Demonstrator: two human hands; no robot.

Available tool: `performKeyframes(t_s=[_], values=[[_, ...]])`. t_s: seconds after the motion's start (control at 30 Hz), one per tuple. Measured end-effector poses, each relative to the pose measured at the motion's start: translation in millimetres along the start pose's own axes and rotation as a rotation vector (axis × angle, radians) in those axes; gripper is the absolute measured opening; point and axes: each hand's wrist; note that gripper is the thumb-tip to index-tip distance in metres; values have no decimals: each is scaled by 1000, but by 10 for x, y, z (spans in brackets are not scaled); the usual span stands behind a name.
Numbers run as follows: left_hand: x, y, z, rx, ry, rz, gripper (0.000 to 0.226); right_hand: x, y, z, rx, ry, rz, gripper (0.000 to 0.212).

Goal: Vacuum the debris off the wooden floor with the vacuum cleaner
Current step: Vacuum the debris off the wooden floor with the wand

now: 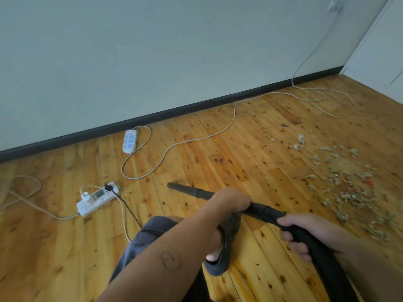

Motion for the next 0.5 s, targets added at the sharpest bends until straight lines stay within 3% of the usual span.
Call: performKeyframes(t_s=[0.17, 0.3, 0.5], values=[[-126, -93, -45, 49, -25, 9, 32, -89, -90, 20, 8, 27, 14, 22], [-217, -134, -60, 52, -26, -73, 44, -158, -142, 13, -49, 79, 57, 27], [-571, -104, -64, 78, 89, -213, 45, -261, -448, 164, -152, 101, 112, 27]])
Point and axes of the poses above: each hand's wrist, its own y-axis away from the middle knuckle, its own z-axis out of the palm, x = y × z, and after that the axes turned 6 degrees about -x, right-handed
